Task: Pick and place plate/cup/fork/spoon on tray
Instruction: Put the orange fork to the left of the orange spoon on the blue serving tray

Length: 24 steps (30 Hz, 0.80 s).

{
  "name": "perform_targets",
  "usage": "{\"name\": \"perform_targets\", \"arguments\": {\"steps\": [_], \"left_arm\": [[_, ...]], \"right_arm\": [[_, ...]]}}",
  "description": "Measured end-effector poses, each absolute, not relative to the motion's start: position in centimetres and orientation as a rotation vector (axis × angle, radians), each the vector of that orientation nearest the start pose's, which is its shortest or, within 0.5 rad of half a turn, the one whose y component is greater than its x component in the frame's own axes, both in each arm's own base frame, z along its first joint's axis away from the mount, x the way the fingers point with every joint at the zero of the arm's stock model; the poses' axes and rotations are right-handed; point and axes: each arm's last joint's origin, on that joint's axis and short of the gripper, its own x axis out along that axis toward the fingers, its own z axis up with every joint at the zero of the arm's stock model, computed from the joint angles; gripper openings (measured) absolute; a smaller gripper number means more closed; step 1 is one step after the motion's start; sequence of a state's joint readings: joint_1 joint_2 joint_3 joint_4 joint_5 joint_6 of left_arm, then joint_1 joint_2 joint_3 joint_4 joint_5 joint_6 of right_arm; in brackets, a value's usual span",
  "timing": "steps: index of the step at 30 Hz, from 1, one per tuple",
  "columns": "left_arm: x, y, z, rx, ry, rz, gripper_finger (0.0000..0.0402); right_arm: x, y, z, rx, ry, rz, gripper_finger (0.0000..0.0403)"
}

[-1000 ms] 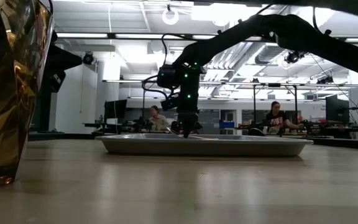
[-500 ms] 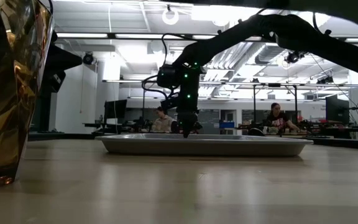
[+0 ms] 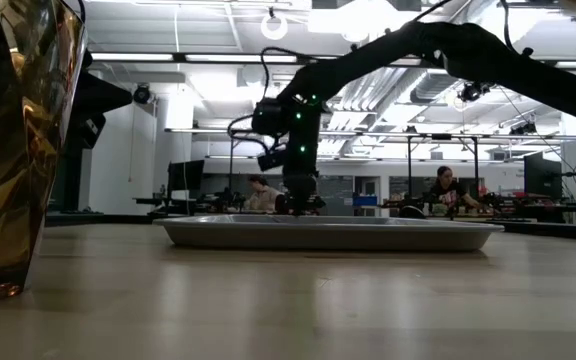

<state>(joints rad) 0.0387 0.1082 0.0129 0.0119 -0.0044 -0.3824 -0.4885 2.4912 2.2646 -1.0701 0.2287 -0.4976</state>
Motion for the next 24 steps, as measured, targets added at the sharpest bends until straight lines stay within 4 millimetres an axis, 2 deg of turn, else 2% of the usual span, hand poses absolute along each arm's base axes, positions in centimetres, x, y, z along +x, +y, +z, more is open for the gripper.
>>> {"name": "perform_targets", "arguments": {"steps": [5,9,15,19,22,24], "left_arm": [[10.3,0.4,16.0,-0.383,0.074,0.059,0.0001],[10.3,0.4,16.0,-0.383,0.074,0.059,0.0001],[10.3,0.4,16.0,-0.384,0.074,0.059,0.0001],[10.3,0.4,16.0,-0.383,0.074,0.059,0.0001],[10.3,0.4,16.0,-0.384,0.075,0.059,0.0001],[10.3,0.4,16.0,-0.383,0.074,0.059,0.0001]], "right_arm": [[44.1,-24.6,20.3,-0.194,1.402,-0.283,0.0133],[42.3,-24.1,23.1,0.011,1.346,-0.257,0.0159],[39.4,-22.6,26.8,0.377,1.316,-0.089,0.0184],[38.5,-18.9,29.6,0.402,1.373,0.015,0.0186],[38.6,-15.4,31.4,0.351,1.335,0.092,0.0186],[37.9,-12.6,32.5,0.317,1.314,0.136,0.0186]]}}
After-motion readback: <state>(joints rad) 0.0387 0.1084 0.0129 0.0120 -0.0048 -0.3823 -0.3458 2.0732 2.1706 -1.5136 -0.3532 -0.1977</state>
